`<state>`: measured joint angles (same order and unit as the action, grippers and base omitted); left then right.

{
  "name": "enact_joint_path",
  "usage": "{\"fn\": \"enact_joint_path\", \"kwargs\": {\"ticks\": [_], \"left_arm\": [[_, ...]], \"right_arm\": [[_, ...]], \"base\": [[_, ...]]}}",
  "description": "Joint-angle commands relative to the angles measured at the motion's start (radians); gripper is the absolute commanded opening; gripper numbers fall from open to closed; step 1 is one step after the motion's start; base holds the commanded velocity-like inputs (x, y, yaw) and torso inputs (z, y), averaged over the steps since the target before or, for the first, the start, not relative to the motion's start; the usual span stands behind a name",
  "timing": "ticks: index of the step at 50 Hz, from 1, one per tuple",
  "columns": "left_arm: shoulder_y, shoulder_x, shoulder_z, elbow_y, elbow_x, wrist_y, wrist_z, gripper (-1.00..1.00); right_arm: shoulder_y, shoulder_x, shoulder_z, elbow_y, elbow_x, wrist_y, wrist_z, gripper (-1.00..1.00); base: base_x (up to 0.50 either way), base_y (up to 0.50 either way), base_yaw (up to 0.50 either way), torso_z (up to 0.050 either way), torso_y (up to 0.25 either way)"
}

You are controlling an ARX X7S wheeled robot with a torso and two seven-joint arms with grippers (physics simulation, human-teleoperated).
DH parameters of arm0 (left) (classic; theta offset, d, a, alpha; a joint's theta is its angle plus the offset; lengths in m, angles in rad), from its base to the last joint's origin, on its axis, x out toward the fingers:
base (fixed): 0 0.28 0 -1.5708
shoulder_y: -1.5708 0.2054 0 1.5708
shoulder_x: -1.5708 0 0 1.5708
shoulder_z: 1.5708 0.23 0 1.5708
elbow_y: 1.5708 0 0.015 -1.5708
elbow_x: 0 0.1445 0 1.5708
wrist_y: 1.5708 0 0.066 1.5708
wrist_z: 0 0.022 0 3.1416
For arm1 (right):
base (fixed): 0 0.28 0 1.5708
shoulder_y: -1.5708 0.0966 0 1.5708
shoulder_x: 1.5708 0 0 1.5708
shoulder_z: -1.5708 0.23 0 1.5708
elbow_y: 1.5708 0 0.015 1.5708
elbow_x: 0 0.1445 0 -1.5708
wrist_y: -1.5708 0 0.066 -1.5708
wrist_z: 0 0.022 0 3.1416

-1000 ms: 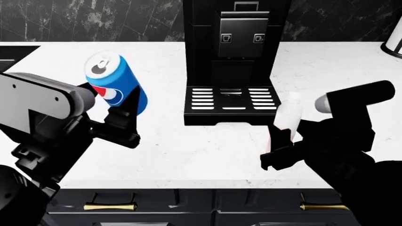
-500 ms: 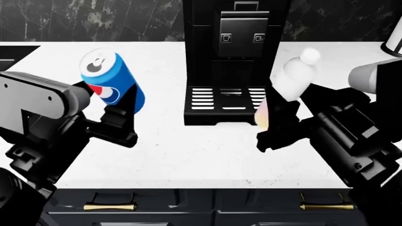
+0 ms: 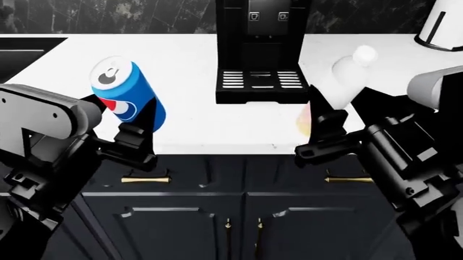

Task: Move the drinks to the dining counter.

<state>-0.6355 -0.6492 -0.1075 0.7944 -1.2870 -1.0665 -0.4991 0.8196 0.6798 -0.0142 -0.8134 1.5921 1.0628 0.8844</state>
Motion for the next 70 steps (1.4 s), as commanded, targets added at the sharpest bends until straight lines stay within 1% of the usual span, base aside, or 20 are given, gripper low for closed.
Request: {"fn": "enact_joint_path", "kwargs": {"ticks": [1, 13, 30, 40, 42, 46, 47, 48, 52, 70], "left_arm": [[-0.008, -0.003, 0.002, -0.006, -0.007, 0.008, -0.008, -1.00], [0.002, -0.010, -0.001, -0.001, -0.010, 0.016, -0.010, -1.00], [0.011, -0.017, -0.004, 0.004, -0.016, 0.026, -0.013, -1.00], [0.022, -0.025, -0.012, 0.007, -0.021, 0.034, -0.016, -1.00], [0.022, -0.025, -0.012, 0.007, -0.021, 0.034, -0.018, -1.00], [0.013, -0.026, -0.008, 0.003, -0.025, 0.032, -0.022, -1.00], [0.011, -0.025, -0.006, 0.002, -0.024, 0.032, -0.022, -1.00], [0.006, -0.025, -0.001, 0.000, -0.023, 0.030, -0.023, -1.00], [-0.002, -0.024, 0.007, -0.005, -0.022, 0.029, -0.022, -1.00], [0.012, -0.032, 0.006, 0.002, -0.024, 0.039, -0.023, -1.00]], "right_arm": [[0.003, 0.001, 0.010, -0.008, -0.020, -0.001, 0.003, -1.00], [0.001, 0.014, 0.001, -0.033, -0.065, 0.009, -0.010, -1.00], [-0.011, 0.027, 0.005, -0.043, -0.071, 0.001, -0.005, -1.00], [0.000, 0.044, -0.008, -0.052, -0.106, 0.020, 0.023, -1.00], [0.001, 0.045, -0.007, -0.041, -0.084, 0.017, 0.030, -1.00], [-0.001, 0.050, -0.017, -0.043, -0.129, 0.027, 0.022, -1.00], [-0.013, 0.044, 0.000, -0.036, -0.119, 0.009, 0.019, -1.00], [0.004, 0.052, -0.024, -0.039, -0.134, 0.033, 0.020, -1.00], [0.009, 0.050, -0.037, -0.040, -0.149, 0.038, 0.005, -1.00], [-0.003, 0.058, -0.042, -0.050, -0.148, 0.033, 0.021, -1.00]], "base": [[-0.50, 0.23, 0.00, 0.000, 0.000], [-0.47, 0.33, 0.00, 0.001, 0.000], [-0.37, 0.45, 0.00, 0.000, 0.000], [-0.36, -0.01, 0.46, 0.001, 0.000], [0.00, 0.00, -0.01, 0.000, 0.000], [0.00, 0.00, 0.00, 0.000, 0.000], [0.00, 0.00, 0.00, 0.000, 0.000], [0.00, 0.00, 0.50, 0.000, 0.000], [0.00, 0.00, 0.50, 0.000, 0.000], [0.00, 0.00, 0.50, 0.001, 0.000]]}}
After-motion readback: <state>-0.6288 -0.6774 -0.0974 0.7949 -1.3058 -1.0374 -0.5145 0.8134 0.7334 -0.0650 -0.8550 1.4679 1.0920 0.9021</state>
